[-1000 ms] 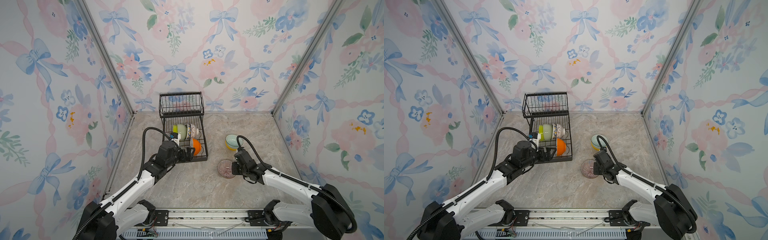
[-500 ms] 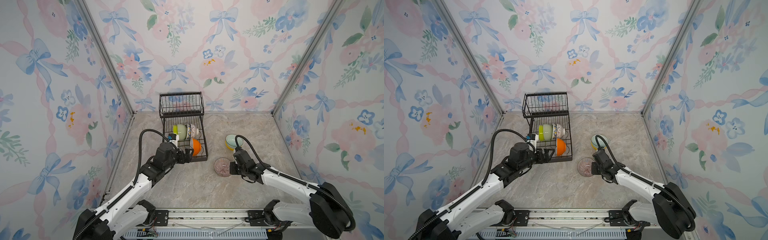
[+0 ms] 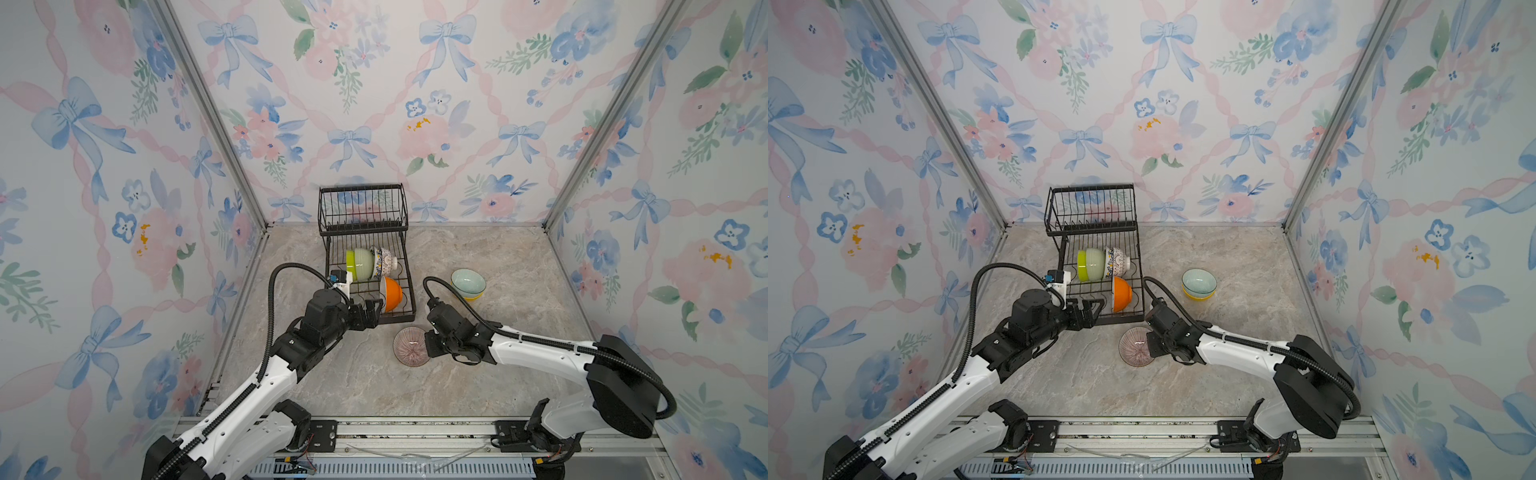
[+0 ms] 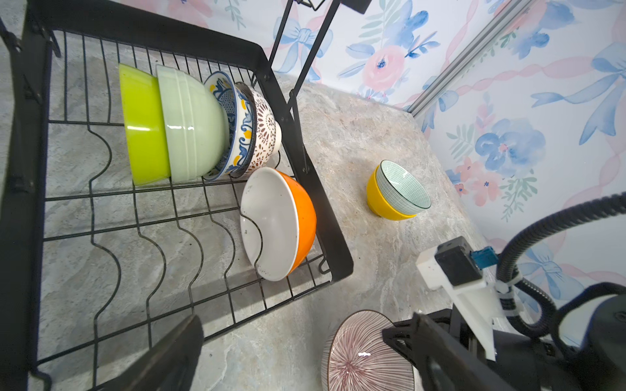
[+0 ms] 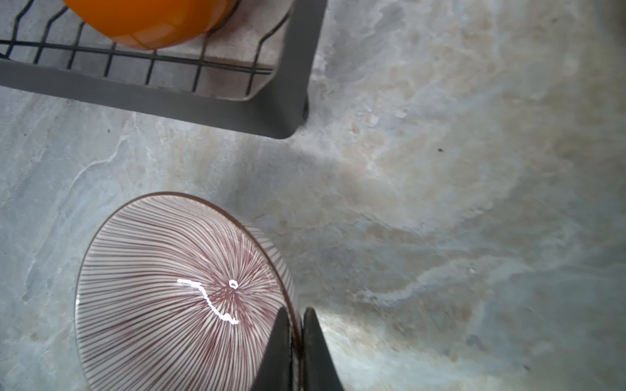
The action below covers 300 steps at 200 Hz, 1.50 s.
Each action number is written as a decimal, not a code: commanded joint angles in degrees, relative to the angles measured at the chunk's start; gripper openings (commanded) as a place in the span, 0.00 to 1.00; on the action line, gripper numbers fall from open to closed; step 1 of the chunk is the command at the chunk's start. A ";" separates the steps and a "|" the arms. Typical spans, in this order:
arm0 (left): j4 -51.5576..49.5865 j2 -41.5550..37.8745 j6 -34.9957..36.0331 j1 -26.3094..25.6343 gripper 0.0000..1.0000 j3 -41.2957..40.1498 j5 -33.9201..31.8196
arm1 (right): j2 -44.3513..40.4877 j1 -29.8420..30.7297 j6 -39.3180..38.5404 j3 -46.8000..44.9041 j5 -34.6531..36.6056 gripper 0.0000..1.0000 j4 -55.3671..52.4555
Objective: Load bowls into a dish rack
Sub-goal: Place the bowl at the center of the table, then pick up the bowl from the center of the table.
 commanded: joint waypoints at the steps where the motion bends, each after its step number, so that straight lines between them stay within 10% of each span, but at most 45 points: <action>1: -2.22 -1.88 0.86 -0.17 0.98 -0.85 -1.50 | 3.29 1.99 1.09 3.45 -1.65 0.00 4.17; 40: -3.96 -4.24 0.94 -0.18 0.98 -0.93 -1.73 | 7.59 3.41 1.61 6.63 -2.52 0.01 5.99; 113: -5.22 -5.30 1.32 -0.43 0.98 -2.08 0.34 | 8.59 3.60 0.43 8.50 -3.10 0.48 6.55; 202: -7.76 -1.49 2.22 -8.96 0.97 1.31 -4.12 | -11.85 0.53 -5.65 1.77 -3.04 0.99 0.50; 300: -8.40 15.53 1.40 -24.04 0.86 7.27 -11.85 | -33.11 -2.02 -6.17 -12.21 -4.05 0.96 -3.09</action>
